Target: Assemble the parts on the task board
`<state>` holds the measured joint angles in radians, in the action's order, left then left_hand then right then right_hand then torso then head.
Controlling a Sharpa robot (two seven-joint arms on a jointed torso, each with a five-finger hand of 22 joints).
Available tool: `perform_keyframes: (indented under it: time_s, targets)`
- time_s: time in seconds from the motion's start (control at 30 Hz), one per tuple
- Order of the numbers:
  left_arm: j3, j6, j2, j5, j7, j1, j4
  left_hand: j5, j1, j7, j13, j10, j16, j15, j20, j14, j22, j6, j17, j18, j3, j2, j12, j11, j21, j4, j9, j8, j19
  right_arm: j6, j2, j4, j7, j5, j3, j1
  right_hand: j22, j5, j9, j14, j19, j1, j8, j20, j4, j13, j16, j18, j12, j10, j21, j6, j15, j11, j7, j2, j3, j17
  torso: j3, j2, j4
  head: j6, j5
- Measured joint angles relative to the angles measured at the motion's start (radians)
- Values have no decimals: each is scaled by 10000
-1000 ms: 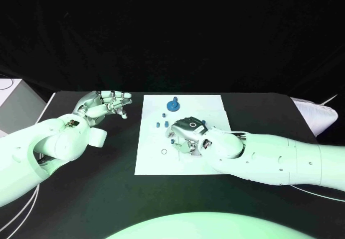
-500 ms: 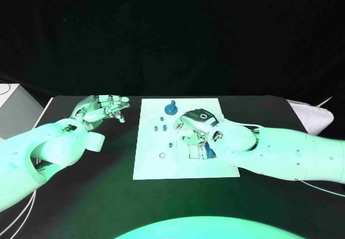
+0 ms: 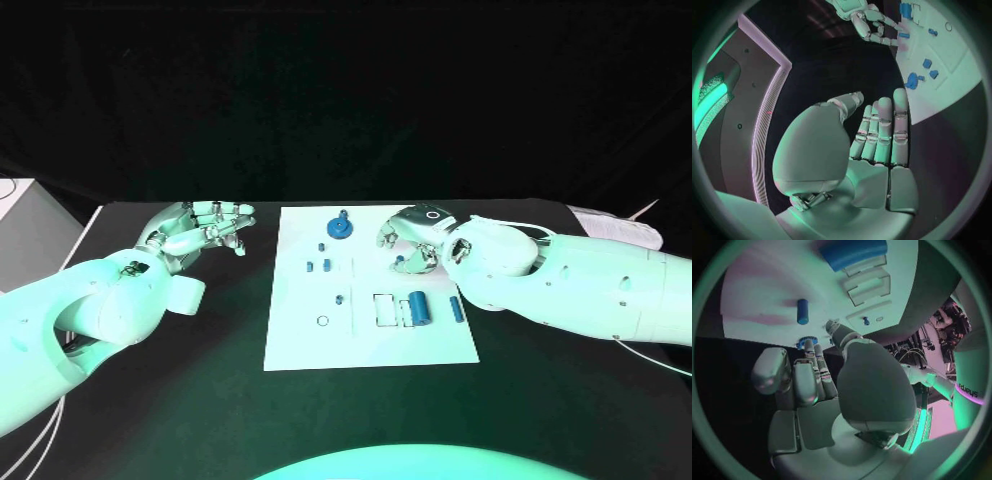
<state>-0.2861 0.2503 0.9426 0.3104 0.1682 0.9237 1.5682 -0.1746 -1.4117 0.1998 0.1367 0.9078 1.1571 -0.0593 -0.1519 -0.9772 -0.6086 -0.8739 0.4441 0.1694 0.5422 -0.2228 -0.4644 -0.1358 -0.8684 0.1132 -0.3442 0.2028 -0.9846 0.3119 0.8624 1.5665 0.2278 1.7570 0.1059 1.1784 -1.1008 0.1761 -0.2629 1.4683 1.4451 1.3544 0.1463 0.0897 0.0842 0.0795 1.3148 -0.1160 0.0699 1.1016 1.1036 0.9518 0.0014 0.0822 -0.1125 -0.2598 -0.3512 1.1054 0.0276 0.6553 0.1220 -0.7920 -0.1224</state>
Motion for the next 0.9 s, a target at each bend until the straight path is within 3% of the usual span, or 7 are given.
perform_keyframes:
  time_s: [0.23,0.67,0.9]
  targets:
    - [0,-2,-4,-2,0,-2,-17,0,0,0,0,0,0,0,0,0,0,0,0,0,0,0,0,0,0,0,1,0,0,-579,-18,-190,-61,-22,-7,14,-21,-77,32,0,0,454,-36,0,445,24,78,0,0,-122,0,27,0,18,28,218,947,-46,3,8,10,-7,-11]
    - [0,-4,-5,-4,-2,-2,-26,0,0,0,1,0,0,0,0,0,0,0,0,0,0,0,0,0,0,0,2,0,0,-1030,-150,-590,28,100,-7,16,-150,-77,32,-1,9,844,-36,9,614,64,116,0,0,-116,54,192,0,23,7,396,886,-61,-4,12,12,-19,-12]
    - [0,-4,-5,-5,-2,-2,-26,0,-42,0,2,0,0,0,0,0,-1,0,0,0,0,42,0,0,0,0,3,0,0,-1033,-231,-737,65,162,-6,5,-247,3,32,-6,72,987,-36,-2,745,75,195,0,0,111,131,423,-5,4,-36,437,437,-4,-11,13,12,-28,-17]
